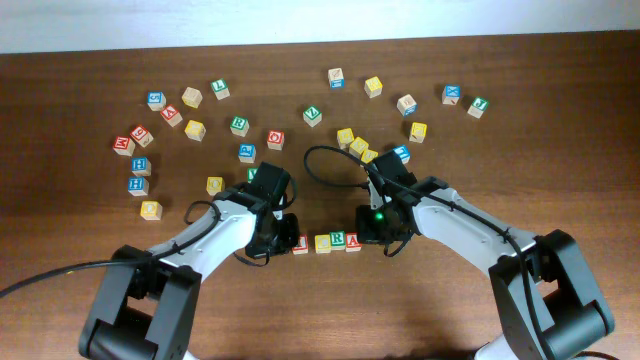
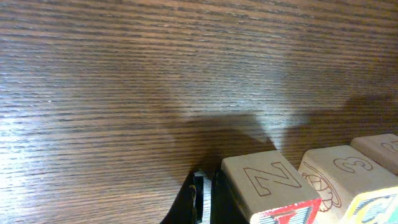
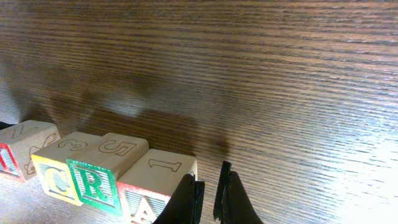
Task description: Spell out ICRA
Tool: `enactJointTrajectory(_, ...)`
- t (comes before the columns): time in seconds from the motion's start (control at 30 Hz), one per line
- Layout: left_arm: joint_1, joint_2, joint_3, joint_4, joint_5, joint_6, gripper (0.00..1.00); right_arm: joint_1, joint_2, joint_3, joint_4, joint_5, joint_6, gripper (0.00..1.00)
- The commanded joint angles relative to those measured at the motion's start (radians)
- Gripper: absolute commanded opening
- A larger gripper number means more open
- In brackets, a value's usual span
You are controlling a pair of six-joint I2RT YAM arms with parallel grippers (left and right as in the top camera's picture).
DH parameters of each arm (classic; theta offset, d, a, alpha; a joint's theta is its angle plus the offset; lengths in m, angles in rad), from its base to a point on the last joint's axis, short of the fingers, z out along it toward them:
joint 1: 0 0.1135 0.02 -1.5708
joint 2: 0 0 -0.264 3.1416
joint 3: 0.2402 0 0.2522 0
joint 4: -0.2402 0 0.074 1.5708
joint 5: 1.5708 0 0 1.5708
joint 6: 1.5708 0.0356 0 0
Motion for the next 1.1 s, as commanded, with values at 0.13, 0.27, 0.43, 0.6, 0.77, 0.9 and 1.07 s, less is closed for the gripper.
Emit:
enactJointTrajectory(0.13, -0.074, 0.037, -0.013, 0.011, 0.003, 0.002, 0.0, 0.02, 0.008, -0.008, -0.003, -0.073, 0.006, 0.04)
enactJointTrajectory(0.27, -0.075, 0.037, -0.013, 0.014, -0.035, 0.002, 0.01, 0.059, 0.008, -0.008, -0.008, -0.055, 0.06, 0.04)
enactJointTrajectory(0.43, -0.075, 0.037, -0.013, 0.011, -0.056, 0.002, 0.02, 0.062, 0.008, -0.008, -0.033, -0.027, 0.097, 0.04)
enactJointTrajectory(0.6, -0.075, 0.037, -0.009, -0.011, -0.062, 0.002, 0.07, 0.06, 0.006, -0.005, -0.074, 0.053, 0.092, 0.04)
enactJointTrajectory(0.77, -0.075, 0.037, 0.026, -0.089, -0.113, 0.002, 0.06, 0.015, 0.006, 0.092, -0.209, 0.103, 0.028, 0.04)
enactJointTrajectory(0.9, -0.074, 0.037, 0.027, -0.117, -0.159, 0.002, 0.01, -0.005, 0.006, 0.217, -0.326, 0.103, -0.013, 0.04)
enactJointTrajectory(1.07, -0.004, 0.037, 0.027, -0.121, -0.171, -0.029, 0.0, 0.018, 0.013, 0.308, -0.229, -0.01, -0.009, 0.04)
